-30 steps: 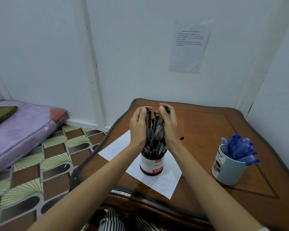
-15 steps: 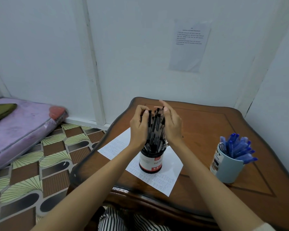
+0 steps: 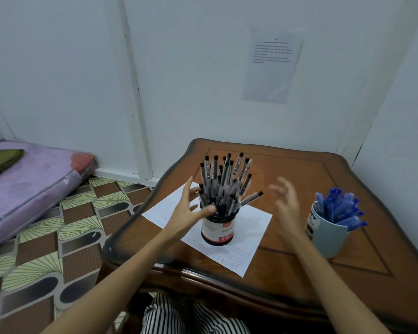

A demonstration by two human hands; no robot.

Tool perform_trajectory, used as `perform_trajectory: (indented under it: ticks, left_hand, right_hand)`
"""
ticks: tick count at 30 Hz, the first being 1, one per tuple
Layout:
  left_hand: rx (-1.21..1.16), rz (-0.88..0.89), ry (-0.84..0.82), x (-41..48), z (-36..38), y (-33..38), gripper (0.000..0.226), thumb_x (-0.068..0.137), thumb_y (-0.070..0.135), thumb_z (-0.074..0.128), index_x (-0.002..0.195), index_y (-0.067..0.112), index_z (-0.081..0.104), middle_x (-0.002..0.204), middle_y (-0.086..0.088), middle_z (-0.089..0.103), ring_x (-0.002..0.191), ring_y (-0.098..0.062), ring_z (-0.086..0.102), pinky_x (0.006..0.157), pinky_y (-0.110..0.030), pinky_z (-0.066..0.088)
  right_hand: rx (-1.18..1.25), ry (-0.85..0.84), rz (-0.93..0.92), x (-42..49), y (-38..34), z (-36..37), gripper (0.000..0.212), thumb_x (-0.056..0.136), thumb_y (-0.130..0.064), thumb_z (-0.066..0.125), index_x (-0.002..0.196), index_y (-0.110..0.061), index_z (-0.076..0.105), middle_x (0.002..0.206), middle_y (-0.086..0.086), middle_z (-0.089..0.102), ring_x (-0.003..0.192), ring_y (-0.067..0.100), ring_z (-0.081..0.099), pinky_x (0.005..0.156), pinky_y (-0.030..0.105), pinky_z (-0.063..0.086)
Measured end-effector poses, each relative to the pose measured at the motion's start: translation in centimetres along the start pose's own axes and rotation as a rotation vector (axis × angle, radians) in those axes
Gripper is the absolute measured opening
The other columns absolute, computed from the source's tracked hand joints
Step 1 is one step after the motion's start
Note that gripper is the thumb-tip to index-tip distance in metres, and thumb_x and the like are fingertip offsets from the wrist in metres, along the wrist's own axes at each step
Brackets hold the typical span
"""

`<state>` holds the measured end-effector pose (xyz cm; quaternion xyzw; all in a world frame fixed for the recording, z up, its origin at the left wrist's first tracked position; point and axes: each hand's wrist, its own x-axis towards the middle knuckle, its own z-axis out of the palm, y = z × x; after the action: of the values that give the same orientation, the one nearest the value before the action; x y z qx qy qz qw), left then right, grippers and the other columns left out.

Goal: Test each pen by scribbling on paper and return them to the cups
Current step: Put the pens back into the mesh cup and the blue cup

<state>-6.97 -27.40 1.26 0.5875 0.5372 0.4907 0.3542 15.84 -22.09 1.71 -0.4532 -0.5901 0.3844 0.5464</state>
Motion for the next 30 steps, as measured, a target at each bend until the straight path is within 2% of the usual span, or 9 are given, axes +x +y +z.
perform_trajectory:
  ticks: [2, 4, 6, 8, 11, 15, 19, 22, 30]
  left_hand:
    - [0.031, 0.02, -0.059, -0.1, 0.9, -0.1, 0.137, 0.034, 0.076, 0.076, 0.146, 0.036, 0.007, 0.135, 0.021, 0.035, 0.12, 0.008, 0.039, 0.102, -0.018, 0.032]
    - [0.041, 0.066, -0.036, 0.2, 1.9, 0.3, 0.129, 0.039, 0.058, 0.086, 0.141, 0.038, 0.01, 0.128, 0.027, 0.039, 0.112, 0.018, 0.043, 0.09, -0.001, 0.034]
    - [0.038, 0.108, 0.049, 0.6, 2.7, 0.9, 0.13, 0.045, 0.042, 0.092, 0.144, 0.032, 0.009, 0.131, 0.019, 0.042, 0.116, 0.008, 0.045, 0.087, 0.003, 0.035]
    - [0.065, 0.178, 0.128, 0.9, 3.0, 1.2, 0.132, 0.048, 0.039, 0.09, 0.145, 0.033, 0.002, 0.14, 0.005, 0.041, 0.124, -0.004, 0.042, 0.091, 0.003, 0.032]
    - [0.106, 0.227, 0.17, 1.2, 2.8, 1.1, 0.134, 0.045, 0.045, 0.089, 0.142, 0.04, -0.004, 0.148, -0.001, 0.034, 0.13, -0.007, 0.039, 0.095, 0.003, 0.028]
    - [0.104, 0.206, 0.151, 1.5, 2.8, 1.7, 0.139, 0.045, 0.047, 0.088, 0.147, 0.03, -0.005, 0.13, 0.024, 0.034, 0.116, 0.016, 0.037, 0.091, 0.004, 0.027]
    - [0.104, 0.171, 0.114, 2.4, 2.2, 2.4, 0.106, 0.05, 0.038, 0.09, 0.138, 0.022, 0.032, 0.121, 0.016, 0.053, 0.109, 0.007, 0.053, 0.095, -0.015, 0.044]
    - [0.118, 0.173, 0.153, 2.8, 1.9, 2.8, 0.07, 0.059, 0.02, 0.089, 0.115, 0.019, 0.046, 0.102, 0.017, 0.06, 0.091, 0.016, 0.057, 0.077, -0.005, 0.047]
    - [0.024, 0.182, 0.201, 3.3, 1.9, 3.3, 0.064, 0.062, 0.014, 0.087, 0.115, 0.009, 0.052, 0.1, 0.007, 0.066, 0.088, 0.01, 0.062, 0.073, -0.005, 0.047]
  right_hand:
    - [-0.153, -0.274, 0.087, -2.2, 2.5, 0.7, 0.076, 0.084, 0.009, 0.055, 0.141, -0.031, 0.025, 0.137, -0.002, 0.042, 0.128, 0.015, 0.039, 0.087, 0.016, 0.038]
    - [-0.218, -0.463, 0.092, -3.7, 3.7, 2.5, 0.093, 0.077, -0.013, 0.075, 0.146, -0.032, 0.015, 0.141, -0.012, 0.031, 0.132, 0.006, 0.028, 0.099, 0.021, 0.031]
    - [-0.137, -0.521, 0.07, -4.4, 4.1, 4.7, 0.107, 0.063, -0.032, 0.086, 0.146, -0.031, 0.018, 0.141, -0.02, 0.03, 0.129, 0.0, 0.03, 0.102, 0.02, 0.032]
    - [-0.067, -0.466, 0.07, -4.8, 4.4, 6.4, 0.1, 0.055, -0.043, 0.086, 0.137, -0.031, 0.03, 0.135, -0.018, 0.044, 0.124, 0.002, 0.043, 0.097, 0.019, 0.042]
    - [-0.097, -0.304, 0.055, -5.1, 4.5, 7.1, 0.072, 0.066, -0.033, 0.084, 0.122, -0.039, 0.039, 0.117, -0.024, 0.054, 0.111, 0.003, 0.052, 0.086, 0.02, 0.05]
    - [-0.122, -0.28, 0.03, -5.1, 4.5, 6.9, 0.07, 0.07, -0.027, 0.082, 0.121, -0.043, 0.037, 0.114, -0.028, 0.052, 0.108, 0.0, 0.051, 0.078, 0.012, 0.046]
    - [-0.12, -0.287, 0.029, -4.9, 4.6, 6.9, 0.079, 0.069, -0.022, 0.082, 0.125, -0.046, 0.032, 0.117, -0.029, 0.048, 0.109, -0.006, 0.046, 0.084, 0.009, 0.043]
    - [-0.115, -0.29, 0.028, -4.8, 5.0, 6.8, 0.08, 0.067, -0.023, 0.083, 0.13, -0.038, 0.036, 0.122, -0.021, 0.052, 0.116, 0.003, 0.049, 0.092, 0.018, 0.046]
    - [-0.077, -0.444, 0.08, -2.9, 4.5, 5.1, 0.079, 0.067, -0.011, 0.084, 0.124, -0.038, 0.036, 0.115, -0.026, 0.049, 0.107, 0.0, 0.05, 0.076, 0.007, 0.047]
